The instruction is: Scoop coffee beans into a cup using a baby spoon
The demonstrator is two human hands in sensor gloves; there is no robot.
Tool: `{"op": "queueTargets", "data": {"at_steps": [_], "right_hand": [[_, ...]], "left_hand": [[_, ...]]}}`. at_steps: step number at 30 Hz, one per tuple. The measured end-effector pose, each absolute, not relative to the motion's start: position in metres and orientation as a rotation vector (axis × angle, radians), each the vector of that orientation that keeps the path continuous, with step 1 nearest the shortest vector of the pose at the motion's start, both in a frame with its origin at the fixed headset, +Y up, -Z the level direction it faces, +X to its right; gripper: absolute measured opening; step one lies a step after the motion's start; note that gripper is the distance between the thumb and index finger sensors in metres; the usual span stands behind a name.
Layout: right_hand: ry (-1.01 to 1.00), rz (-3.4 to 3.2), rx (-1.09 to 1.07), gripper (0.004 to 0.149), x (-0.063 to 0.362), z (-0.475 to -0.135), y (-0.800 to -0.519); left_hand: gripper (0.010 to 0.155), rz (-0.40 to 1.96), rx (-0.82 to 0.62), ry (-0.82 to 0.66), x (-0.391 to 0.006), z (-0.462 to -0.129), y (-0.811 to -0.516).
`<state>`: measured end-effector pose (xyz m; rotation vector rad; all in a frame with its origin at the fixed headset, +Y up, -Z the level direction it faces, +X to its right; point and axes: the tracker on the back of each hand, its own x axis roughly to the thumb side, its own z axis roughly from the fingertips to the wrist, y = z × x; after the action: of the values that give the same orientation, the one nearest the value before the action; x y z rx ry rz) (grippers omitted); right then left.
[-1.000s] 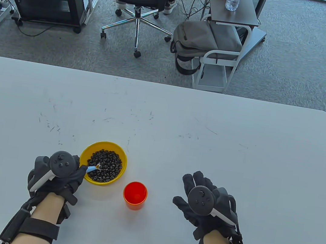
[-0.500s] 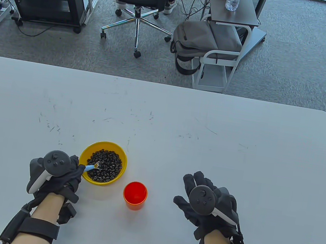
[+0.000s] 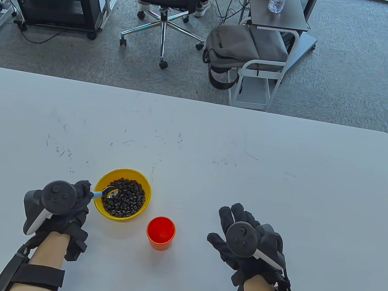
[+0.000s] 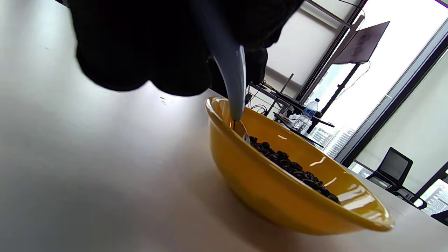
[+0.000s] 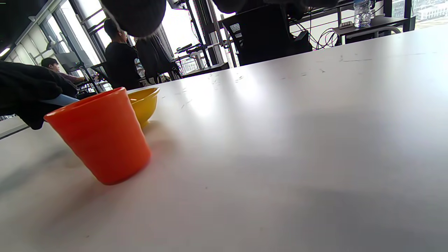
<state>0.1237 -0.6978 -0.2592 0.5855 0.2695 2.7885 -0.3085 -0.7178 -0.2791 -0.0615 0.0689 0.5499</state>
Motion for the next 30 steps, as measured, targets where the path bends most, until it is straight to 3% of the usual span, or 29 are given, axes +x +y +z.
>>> {"op": "queueTargets", "data": {"at_steps": [11,30], "right_hand": [[0.288,2.785,0.586,0.077,0.124,-0.259,-0.699],[0.31,2.781,0.576,0.077,0.124,-0.259,-0.699]], "left_hand": [[0.047,0.859,-0.234,0.206,-0.325,-0.282,-0.745],[0.045,1.312,-0.24,0.36,-0.337,-0.277,-0.765]]}}
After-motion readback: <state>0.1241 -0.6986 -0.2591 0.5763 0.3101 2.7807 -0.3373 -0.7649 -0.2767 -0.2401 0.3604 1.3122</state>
